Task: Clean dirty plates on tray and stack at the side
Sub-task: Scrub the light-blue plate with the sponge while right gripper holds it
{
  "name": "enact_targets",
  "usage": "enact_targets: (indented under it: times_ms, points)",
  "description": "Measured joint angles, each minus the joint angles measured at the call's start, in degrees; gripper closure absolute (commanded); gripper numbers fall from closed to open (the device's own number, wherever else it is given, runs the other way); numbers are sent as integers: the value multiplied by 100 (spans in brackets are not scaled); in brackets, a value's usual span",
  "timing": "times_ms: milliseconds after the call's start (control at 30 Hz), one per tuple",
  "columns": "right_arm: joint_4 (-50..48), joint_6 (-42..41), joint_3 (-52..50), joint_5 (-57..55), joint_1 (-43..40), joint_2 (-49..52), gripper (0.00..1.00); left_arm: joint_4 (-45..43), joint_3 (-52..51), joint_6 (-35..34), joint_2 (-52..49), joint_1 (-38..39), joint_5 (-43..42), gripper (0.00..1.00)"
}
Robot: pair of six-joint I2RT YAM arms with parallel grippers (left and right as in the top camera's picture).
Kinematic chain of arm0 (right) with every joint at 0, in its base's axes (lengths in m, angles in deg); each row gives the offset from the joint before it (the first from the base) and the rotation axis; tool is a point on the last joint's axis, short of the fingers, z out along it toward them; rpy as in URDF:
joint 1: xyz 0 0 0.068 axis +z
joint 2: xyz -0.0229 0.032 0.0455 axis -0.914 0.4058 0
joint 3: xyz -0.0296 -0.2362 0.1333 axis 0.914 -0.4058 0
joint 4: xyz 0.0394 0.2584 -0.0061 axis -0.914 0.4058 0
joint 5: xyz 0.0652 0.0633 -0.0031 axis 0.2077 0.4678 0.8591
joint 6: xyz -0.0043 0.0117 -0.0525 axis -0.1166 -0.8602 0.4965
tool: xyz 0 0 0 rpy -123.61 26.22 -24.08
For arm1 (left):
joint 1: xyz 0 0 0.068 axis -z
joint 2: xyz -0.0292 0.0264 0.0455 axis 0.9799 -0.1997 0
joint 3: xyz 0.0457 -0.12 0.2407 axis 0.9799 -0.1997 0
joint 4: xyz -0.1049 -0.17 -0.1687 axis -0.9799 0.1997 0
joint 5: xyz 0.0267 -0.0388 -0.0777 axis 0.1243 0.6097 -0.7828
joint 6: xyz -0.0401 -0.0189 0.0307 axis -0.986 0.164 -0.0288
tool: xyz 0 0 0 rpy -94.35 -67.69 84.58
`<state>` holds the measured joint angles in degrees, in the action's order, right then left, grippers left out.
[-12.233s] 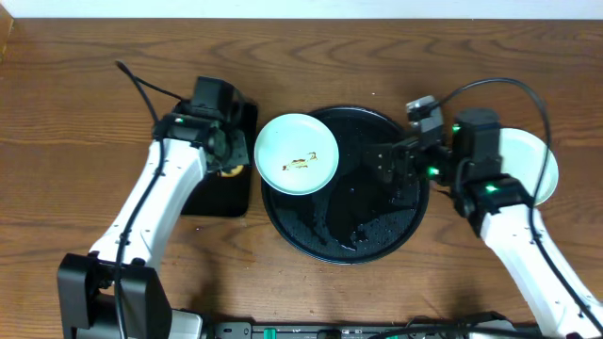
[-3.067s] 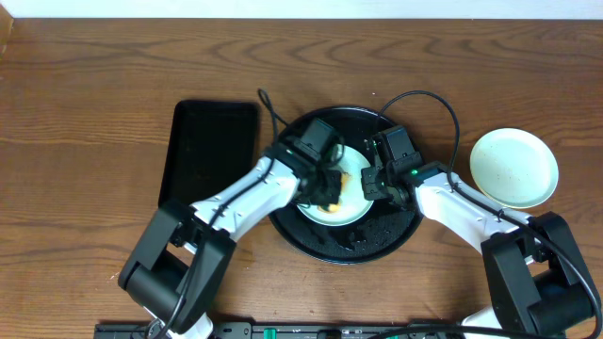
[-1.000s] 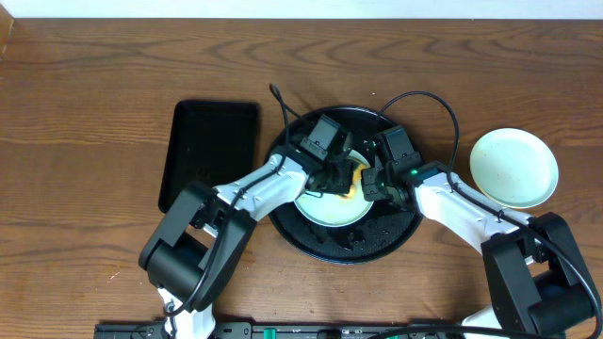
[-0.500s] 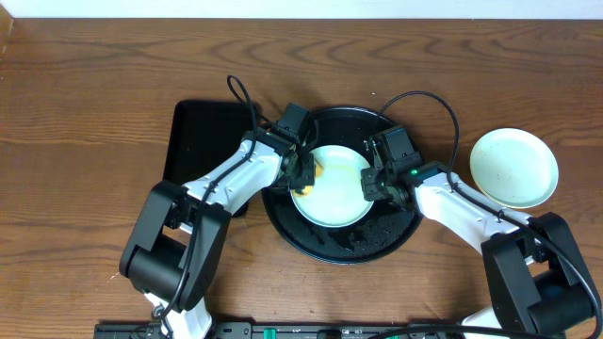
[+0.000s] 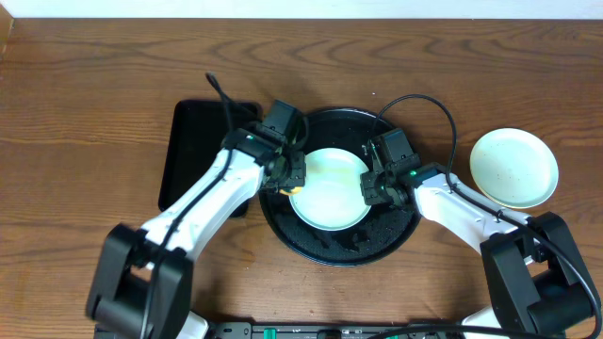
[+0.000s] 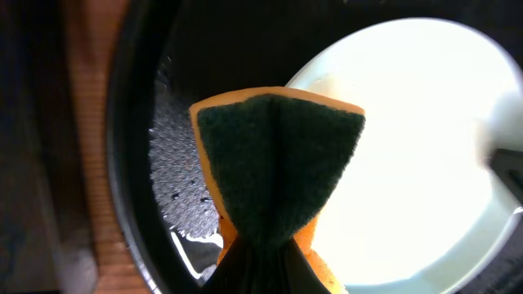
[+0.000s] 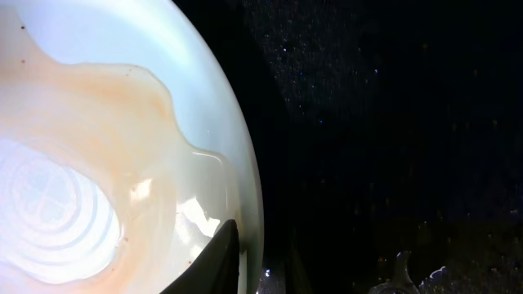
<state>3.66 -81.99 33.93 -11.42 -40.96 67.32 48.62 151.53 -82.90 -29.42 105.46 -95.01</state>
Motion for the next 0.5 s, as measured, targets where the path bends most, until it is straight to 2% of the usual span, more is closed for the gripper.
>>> enact_targets:
  times_ms: [300, 500]
  points:
    - [-2, -15, -39, 201, 0, 0, 84, 444, -2, 127, 216, -164, 726, 92]
    - [-136, -118, -90, 258, -9, -17, 98, 463, -2, 125, 216, -595, 966, 92]
